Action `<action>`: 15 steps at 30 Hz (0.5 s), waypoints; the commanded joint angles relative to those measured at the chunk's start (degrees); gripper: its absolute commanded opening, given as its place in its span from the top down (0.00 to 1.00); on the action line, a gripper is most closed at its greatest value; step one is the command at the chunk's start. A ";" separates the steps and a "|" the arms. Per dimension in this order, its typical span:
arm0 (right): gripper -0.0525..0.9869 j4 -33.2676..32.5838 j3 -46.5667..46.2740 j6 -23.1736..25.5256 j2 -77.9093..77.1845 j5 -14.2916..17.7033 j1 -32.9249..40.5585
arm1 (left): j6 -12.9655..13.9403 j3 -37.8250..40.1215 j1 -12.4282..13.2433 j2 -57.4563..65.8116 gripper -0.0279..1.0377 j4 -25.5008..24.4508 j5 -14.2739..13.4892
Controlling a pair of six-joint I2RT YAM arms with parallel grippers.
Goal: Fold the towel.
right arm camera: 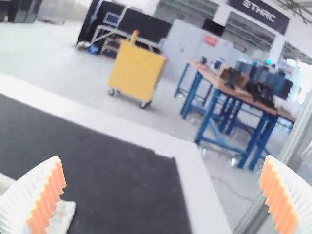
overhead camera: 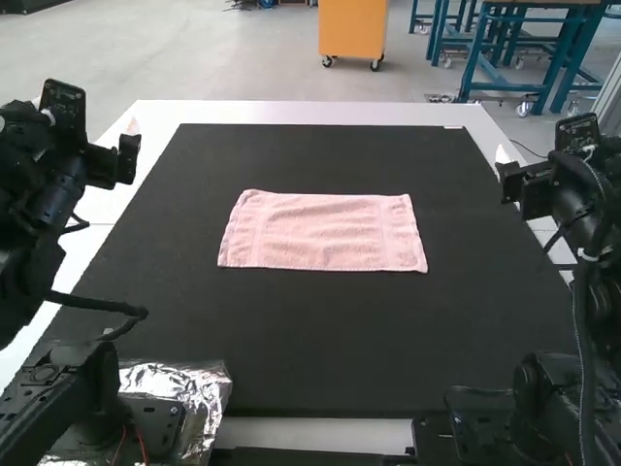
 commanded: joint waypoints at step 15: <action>0.08 -19.62 20.02 19.80 58.18 -7.07 -0.88 | -18.32 17.71 -3.71 52.21 0.08 -11.44 12.46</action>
